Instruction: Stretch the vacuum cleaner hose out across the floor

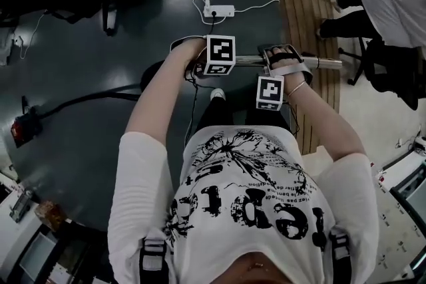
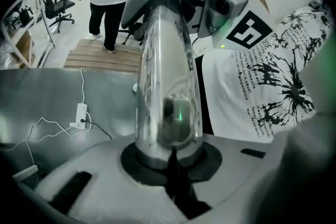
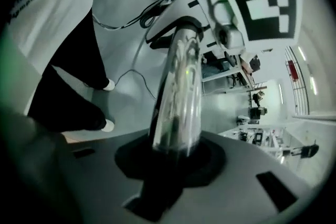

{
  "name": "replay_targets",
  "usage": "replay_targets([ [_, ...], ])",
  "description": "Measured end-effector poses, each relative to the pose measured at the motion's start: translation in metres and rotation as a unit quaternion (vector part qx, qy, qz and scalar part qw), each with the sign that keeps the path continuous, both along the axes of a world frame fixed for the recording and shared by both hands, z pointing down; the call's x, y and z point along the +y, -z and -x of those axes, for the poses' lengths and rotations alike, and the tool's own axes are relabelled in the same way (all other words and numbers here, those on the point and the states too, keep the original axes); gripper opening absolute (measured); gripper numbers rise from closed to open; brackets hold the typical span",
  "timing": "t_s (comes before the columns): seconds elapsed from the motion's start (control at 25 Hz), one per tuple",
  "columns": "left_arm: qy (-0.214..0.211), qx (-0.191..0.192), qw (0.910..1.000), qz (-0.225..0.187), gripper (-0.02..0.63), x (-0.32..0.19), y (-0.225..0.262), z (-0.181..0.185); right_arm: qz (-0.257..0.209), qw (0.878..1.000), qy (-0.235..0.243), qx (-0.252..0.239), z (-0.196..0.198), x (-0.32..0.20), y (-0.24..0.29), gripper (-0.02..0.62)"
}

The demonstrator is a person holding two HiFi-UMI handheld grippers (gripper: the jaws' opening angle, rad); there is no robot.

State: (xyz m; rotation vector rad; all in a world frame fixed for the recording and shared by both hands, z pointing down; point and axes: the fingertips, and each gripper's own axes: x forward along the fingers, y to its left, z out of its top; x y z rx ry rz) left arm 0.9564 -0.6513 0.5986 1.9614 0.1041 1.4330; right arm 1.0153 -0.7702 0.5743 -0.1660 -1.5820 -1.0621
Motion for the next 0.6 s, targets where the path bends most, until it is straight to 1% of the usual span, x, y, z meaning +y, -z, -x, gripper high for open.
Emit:
replay_targets([
  [0.08, 0.004, -0.006, 0.9999, -0.014, 0.038, -0.011, -0.004, -0.012, 0.042, 0.999, -0.021, 0.0, -0.014, -0.007, -0.005, 0.091],
  [0.12, 0.01, -0.01, 0.9996, -0.024, 0.038, -0.018, -0.007, -0.018, 0.053, 0.998, -0.022, 0.005, -0.02, -0.012, -0.008, 0.089],
  [0.2, 0.032, -0.012, 0.9981, -0.051, 0.038, -0.035, -0.017, -0.034, 0.052, 0.998, -0.007, 0.02, -0.033, -0.027, -0.014, 0.086],
  [0.24, 0.047, -0.012, 0.996, -0.075, 0.04, -0.045, -0.026, -0.044, 0.049, 0.998, 0.002, 0.03, -0.04, -0.036, -0.018, 0.086],
  [0.28, 0.063, -0.017, 0.9919, -0.109, 0.04, -0.058, -0.038, -0.053, 0.049, 0.998, 0.007, 0.041, -0.048, -0.045, -0.023, 0.086],
  [0.32, 0.078, -0.033, 0.9841, -0.156, 0.04, -0.075, -0.051, -0.058, 0.054, 0.997, 0.009, 0.051, -0.055, -0.055, -0.029, 0.086],
  [0.36, 0.096, -0.059, 0.9703, -0.214, 0.061, -0.097, -0.061, -0.058, 0.064, 0.996, 0.007, 0.058, -0.062, -0.064, -0.036, 0.086],
  [0.4, 0.117, -0.088, 0.949, -0.279, 0.128, -0.121, -0.067, -0.055, 0.075, 0.995, 0.004, 0.062, -0.067, -0.073, -0.043, 0.086],
  [0.44, 0.144, -0.113, 0.9212, -0.343, 0.233, -0.145, -0.067, -0.052, 0.088, 0.994, 0.003, 0.066, -0.073, -0.082, -0.05, 0.086],
  [0.48, 0.175, -0.129, 0.8907, -0.399, 0.315, -0.165, -0.062, -0.052, 0.103, 0.992, 0.002, 0.07, -0.079, -0.089, -0.056, 0.086],
  [0.52, 0.205, -0.138, 0.8621, -0.443, 0.321, -0.178, -0.056, -0.053, 0.119, 0.99, 0.0, 0.074, -0.086, -0.095, -0.062, 0.086],
  [0.56, 0.232, -0.141, 0.8378, -0.474, 0.334, -0.187, -0.051, -0.056, 0.135, 0.988, -0.004, 0.077, -0.091, -0.099, -0.069, 0.086],
  [0.6, 0.253, -0.143, 0.8181, -0.496, 0.334, -0.193, -0.047, -0.057, 0.152, 0.985, -0.009, 0.079, -0.095, -0.103, -0.075, 0.086],
])
